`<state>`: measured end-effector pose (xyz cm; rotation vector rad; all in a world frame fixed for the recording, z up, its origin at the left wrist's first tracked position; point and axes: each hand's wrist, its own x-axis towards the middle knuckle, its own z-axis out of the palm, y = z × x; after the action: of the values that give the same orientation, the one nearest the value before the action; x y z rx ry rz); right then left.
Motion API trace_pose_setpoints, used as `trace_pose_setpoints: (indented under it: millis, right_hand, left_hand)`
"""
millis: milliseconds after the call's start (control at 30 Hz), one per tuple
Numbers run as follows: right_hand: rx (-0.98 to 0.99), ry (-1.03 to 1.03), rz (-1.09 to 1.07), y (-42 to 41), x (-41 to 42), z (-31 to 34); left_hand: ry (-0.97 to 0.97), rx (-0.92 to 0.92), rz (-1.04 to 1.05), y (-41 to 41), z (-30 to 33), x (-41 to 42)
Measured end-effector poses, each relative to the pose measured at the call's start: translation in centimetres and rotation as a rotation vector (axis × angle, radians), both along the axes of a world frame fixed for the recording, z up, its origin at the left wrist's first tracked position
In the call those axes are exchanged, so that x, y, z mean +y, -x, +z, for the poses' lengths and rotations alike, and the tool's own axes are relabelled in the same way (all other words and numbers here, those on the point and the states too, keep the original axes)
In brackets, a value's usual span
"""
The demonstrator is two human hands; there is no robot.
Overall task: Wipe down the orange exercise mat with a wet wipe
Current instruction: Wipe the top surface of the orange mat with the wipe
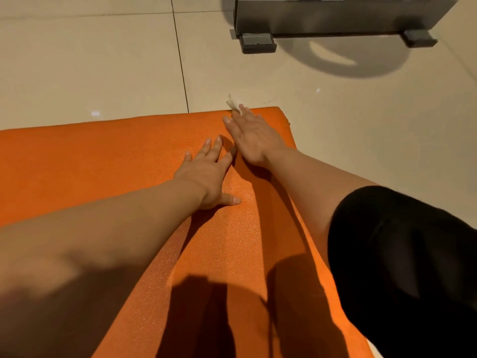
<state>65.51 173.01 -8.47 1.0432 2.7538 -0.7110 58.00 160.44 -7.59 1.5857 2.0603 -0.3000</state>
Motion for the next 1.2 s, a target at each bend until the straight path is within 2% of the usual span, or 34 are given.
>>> trace_pose_setpoints:
  millis: [167, 300, 367, 533, 733, 900, 1033, 1200]
  right_hand:
    - [-0.124, -0.146, -0.21, -2.7, 1.9, -1.1]
    - [-0.03, -0.112, 0.013, -0.4, -2.8, -0.8]
    - [-0.031, -0.161, 0.07, -1.3, -3.4, -1.0]
    - [-0.248, -0.274, -0.169, -5.2, -0.8, -0.7]
    - [-0.102, -0.226, 0.15, -3.4, -5.4, -0.7]
    - [-0.184, -0.267, -0.042, -7.5, -2.5, -0.6]
    - [0.026, -0.221, -0.162, -6.8, -4.0, 0.1]
    - [0.092, -0.179, -0.118, -4.4, -5.2, 0.3]
  left_hand:
    - [-0.078, -0.029, 0.055, 0.1, 0.5, -1.8]
    - [-0.086, 0.004, 0.088, 0.4, 1.1, -3.5]
    - [-0.076, 0.007, 0.084, 0.4, 1.3, -3.9]
    - [-0.02, 0.008, 0.045, 0.2, 0.9, -4.9]
    - [0.008, 0.03, 0.044, -0.1, 1.1, -4.7]
    - [0.034, 0.045, 0.046, -0.3, 1.2, -5.0]
    - [0.058, 0.088, 0.038, -0.6, 1.3, -4.7]
    - [0.07, 0.118, 0.025, -0.8, 1.4, -4.4]
